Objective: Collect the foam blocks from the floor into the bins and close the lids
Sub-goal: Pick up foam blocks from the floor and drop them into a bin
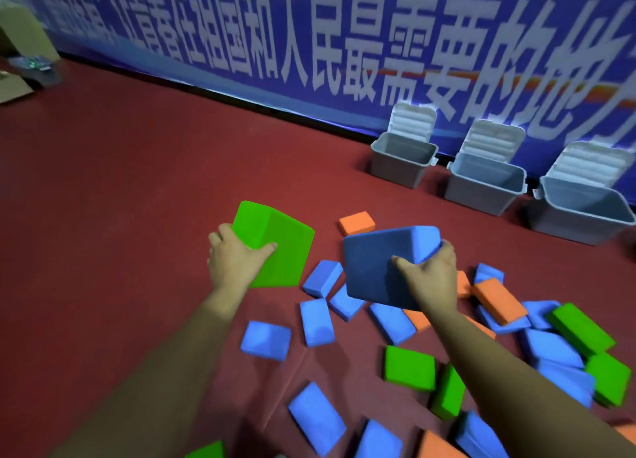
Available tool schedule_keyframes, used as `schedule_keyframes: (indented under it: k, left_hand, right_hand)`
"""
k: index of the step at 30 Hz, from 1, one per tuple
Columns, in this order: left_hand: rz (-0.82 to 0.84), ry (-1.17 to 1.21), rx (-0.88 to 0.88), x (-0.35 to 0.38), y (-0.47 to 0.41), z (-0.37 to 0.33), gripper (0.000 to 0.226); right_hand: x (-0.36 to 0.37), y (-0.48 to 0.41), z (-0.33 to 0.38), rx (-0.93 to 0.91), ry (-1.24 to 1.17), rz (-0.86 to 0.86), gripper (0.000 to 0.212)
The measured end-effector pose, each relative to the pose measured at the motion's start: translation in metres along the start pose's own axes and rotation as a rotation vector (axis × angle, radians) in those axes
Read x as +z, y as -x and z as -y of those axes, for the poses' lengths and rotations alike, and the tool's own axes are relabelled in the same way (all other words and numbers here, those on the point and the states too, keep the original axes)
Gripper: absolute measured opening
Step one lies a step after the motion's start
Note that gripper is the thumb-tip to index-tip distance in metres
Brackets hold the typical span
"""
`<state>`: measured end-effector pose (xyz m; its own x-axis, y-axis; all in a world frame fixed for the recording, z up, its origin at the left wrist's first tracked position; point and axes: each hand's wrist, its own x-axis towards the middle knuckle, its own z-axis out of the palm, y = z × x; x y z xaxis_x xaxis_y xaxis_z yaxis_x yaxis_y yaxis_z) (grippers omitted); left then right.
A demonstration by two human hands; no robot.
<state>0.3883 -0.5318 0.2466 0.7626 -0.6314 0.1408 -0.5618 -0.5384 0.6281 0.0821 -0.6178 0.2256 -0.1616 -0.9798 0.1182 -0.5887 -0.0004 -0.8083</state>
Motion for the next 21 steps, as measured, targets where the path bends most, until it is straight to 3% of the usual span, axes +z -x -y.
schedule_keyframes:
  k: [8, 16, 21]
  left_hand:
    - [0.093, 0.010, 0.163, 0.045, -0.136, -0.072, 0.086]
    - [0.196, 0.085, 0.254, 0.142, -0.215, -0.159, 0.086]
    - [0.216, 0.075, 0.272, 0.237, -0.290, -0.217, 0.086]
  right_hand:
    - [0.036, -0.087, 0.050, 0.054, 0.050, -0.102, 0.086]
    - [0.045, -0.186, 0.014, 0.148, 0.109, -0.165, 0.089]
    - [0.089, -0.303, -0.015, 0.192, 0.102, -0.155, 0.087]
